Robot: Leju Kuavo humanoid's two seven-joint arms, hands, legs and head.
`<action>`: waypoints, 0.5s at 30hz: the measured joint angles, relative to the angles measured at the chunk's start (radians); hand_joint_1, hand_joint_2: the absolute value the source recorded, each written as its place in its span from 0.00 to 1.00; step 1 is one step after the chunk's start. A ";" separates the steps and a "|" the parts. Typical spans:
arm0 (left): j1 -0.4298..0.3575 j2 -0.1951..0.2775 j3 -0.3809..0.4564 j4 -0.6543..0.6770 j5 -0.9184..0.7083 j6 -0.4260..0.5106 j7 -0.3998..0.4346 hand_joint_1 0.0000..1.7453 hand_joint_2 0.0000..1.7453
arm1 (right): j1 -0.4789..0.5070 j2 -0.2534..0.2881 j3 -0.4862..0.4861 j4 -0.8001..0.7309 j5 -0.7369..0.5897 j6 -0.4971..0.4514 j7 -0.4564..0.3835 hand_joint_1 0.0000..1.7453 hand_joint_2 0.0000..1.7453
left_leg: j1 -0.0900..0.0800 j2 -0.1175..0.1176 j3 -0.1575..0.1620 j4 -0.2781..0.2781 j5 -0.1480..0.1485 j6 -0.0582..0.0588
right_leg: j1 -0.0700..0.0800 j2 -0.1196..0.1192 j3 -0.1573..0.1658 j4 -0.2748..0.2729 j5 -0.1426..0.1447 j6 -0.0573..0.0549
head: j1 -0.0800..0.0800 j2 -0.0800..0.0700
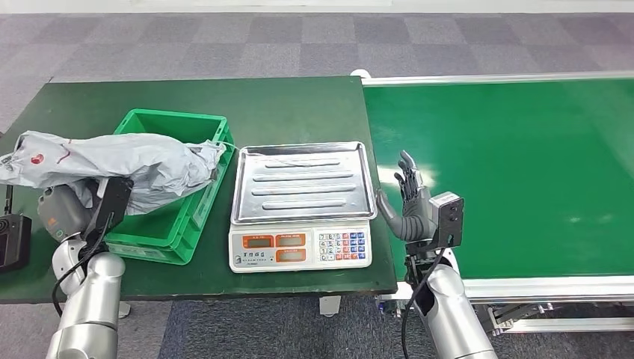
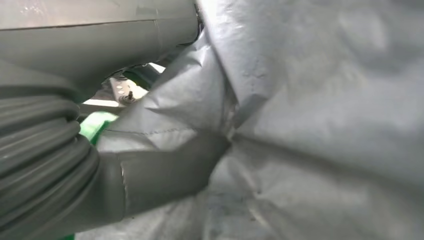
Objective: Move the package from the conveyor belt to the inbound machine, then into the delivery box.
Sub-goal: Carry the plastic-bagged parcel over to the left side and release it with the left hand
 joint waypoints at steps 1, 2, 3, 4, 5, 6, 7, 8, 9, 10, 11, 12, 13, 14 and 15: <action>-0.005 0.001 -0.009 0.014 -0.012 0.001 0.021 0.00 1.00 | 0.002 0.000 0.000 -0.003 0.000 0.000 0.000 0.00 1.00 | 0.000 0.000 0.000 0.000 0.000 0.000 | 0.000 0.000 0.000 0.000 0.000 0.000 | 0.000 0.000; -0.009 0.001 -0.018 0.025 -0.017 0.000 0.035 0.00 1.00 | 0.004 -0.001 0.000 -0.005 0.000 0.000 0.001 0.00 1.00 | 0.000 0.000 0.000 0.000 0.000 0.000 | 0.000 0.000 0.000 0.000 0.000 0.000 | 0.000 0.000; -0.012 0.001 -0.028 0.033 -0.017 -0.001 0.043 0.00 1.00 | 0.007 -0.001 0.000 -0.007 -0.001 0.001 0.001 0.00 1.00 | 0.000 0.000 0.000 0.000 0.000 0.000 | 0.000 0.000 0.000 0.000 0.000 0.000 | 0.000 0.000; -0.013 0.002 -0.038 0.038 -0.016 -0.001 0.046 0.00 1.00 | 0.009 -0.002 0.000 -0.008 -0.002 0.001 0.001 0.00 1.00 | 0.000 0.000 0.000 0.000 0.000 0.000 | 0.000 0.000 0.000 0.000 0.000 0.000 | 0.000 0.000; -0.013 0.002 -0.047 0.040 -0.013 -0.002 0.047 0.00 1.00 | 0.011 -0.002 0.000 -0.008 -0.004 0.003 0.001 0.00 1.00 | 0.000 0.000 0.000 0.000 0.000 0.000 | 0.000 0.000 0.000 0.000 0.000 0.000 | 0.000 0.000; -0.013 0.002 -0.056 0.040 -0.008 -0.002 0.048 0.00 1.00 | 0.013 -0.003 0.000 -0.008 -0.007 0.006 0.002 0.00 1.00 | 0.000 0.000 0.000 0.000 0.000 0.000 | 0.000 0.000 0.000 0.000 0.000 0.000 | 0.000 0.000; -0.012 0.002 -0.065 0.037 0.001 -0.007 0.047 0.00 1.00 | 0.015 -0.003 0.000 -0.008 -0.011 0.009 0.002 0.00 1.00 | 0.000 0.000 0.000 0.000 0.000 0.000 | 0.000 0.000 0.000 0.000 0.000 0.000 | 0.000 0.000; -0.012 0.001 -0.074 0.033 0.015 -0.016 0.045 0.00 1.00 | 0.016 -0.004 0.000 -0.008 -0.014 0.012 0.003 0.00 1.00 | 0.000 0.000 0.000 0.000 0.000 0.000 | 0.000 0.000 0.000 0.000 0.000 0.000 | 0.000 0.000; -0.010 0.001 -0.083 0.028 0.032 -0.031 0.041 0.00 1.00 | 0.017 -0.004 0.000 -0.008 -0.016 0.013 0.003 0.00 1.00 | 0.000 0.000 0.000 0.000 0.000 0.000 | 0.000 0.000 0.000 0.000 0.000 0.000 | 0.000 0.000; -0.009 0.000 -0.093 0.020 0.050 -0.049 0.036 0.00 1.00 | 0.017 -0.005 0.001 -0.008 -0.017 0.013 0.002 0.00 1.00 | 0.000 0.000 0.000 0.000 0.000 0.000 | 0.000 0.000 0.000 0.000 0.000 0.000 | 0.000 0.000; -0.007 -0.001 -0.103 0.012 0.063 -0.063 0.031 0.00 1.00 | 0.017 -0.005 0.002 -0.008 -0.017 0.013 0.002 0.00 1.00 | 0.000 0.000 0.000 0.000 0.000 0.000 | 0.000 0.000 0.000 0.000 0.000 0.000 | 0.000 0.000; -0.004 -0.002 -0.114 0.004 0.070 -0.074 0.027 0.00 1.00 | 0.017 -0.006 0.003 -0.008 -0.017 0.014 0.002 0.00 1.00 | 0.000 0.000 0.000 0.000 0.000 0.000 | 0.000 0.000 0.000 0.000 0.000 0.000 | 0.000 0.000; -0.002 -0.002 -0.126 -0.003 0.072 -0.079 0.025 0.00 1.00 | 0.017 -0.006 0.004 -0.008 -0.018 0.014 0.002 0.00 1.00 | 0.000 0.000 0.000 0.000 0.000 0.000 | 0.000 0.000 0.000 0.000 0.000 0.000 | 0.000 0.000; -0.001 -0.003 -0.138 -0.010 0.068 -0.080 0.024 0.00 1.00 | 0.017 -0.006 0.005 -0.008 -0.018 0.014 0.002 0.00 1.00 | 0.000 0.000 0.000 0.000 0.000 0.000 | 0.000 0.000 0.000 0.000 0.000 0.000 | 0.000 0.000; 0.000 -0.004 -0.150 -0.016 0.064 -0.078 0.026 0.00 1.00 | 0.017 -0.006 0.006 -0.008 -0.018 0.015 0.002 0.00 1.00 | 0.000 0.000 0.000 0.000 0.000 0.000 | 0.000 0.000 0.000 0.000 0.000 0.000 | 0.000 0.000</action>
